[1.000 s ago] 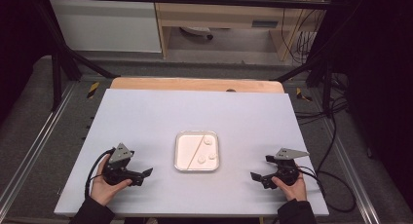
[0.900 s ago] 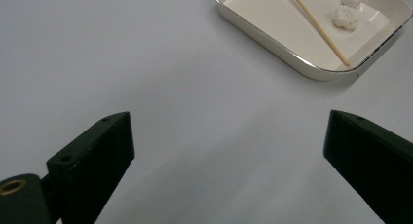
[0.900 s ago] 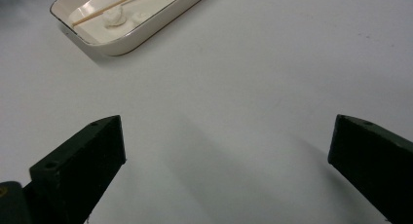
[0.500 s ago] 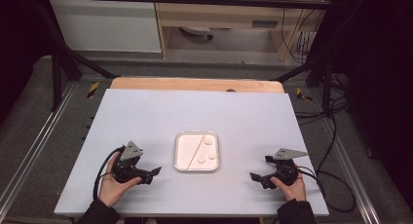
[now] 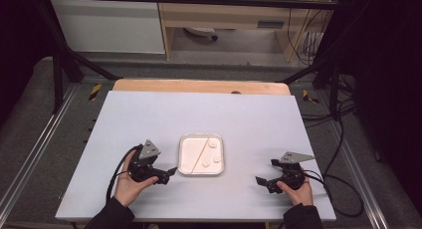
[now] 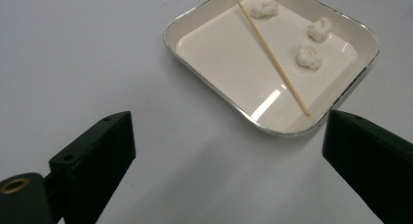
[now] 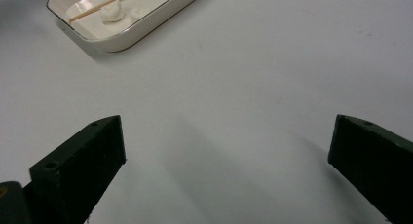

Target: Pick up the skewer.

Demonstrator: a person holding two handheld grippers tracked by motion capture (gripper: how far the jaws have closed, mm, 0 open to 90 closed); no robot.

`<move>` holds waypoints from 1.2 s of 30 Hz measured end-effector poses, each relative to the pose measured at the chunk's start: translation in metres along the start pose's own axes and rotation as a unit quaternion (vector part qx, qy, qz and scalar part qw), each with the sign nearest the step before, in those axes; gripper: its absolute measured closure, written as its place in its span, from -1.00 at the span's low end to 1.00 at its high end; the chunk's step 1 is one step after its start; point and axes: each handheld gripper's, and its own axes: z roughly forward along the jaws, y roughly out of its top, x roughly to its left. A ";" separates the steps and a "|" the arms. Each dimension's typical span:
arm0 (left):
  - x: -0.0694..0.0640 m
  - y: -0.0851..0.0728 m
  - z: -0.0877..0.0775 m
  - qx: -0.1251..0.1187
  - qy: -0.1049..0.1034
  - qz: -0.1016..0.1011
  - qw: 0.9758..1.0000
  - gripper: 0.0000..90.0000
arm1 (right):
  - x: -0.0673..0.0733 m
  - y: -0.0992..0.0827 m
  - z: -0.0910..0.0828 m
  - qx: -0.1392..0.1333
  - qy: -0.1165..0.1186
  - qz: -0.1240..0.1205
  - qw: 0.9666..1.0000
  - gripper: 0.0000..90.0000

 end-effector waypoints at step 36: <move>-0.044 0.042 0.074 0.044 0.028 -0.012 0.999 -0.10 | 0.000 0.000 0.000 0.000 0.001 -0.001 1.000 -0.98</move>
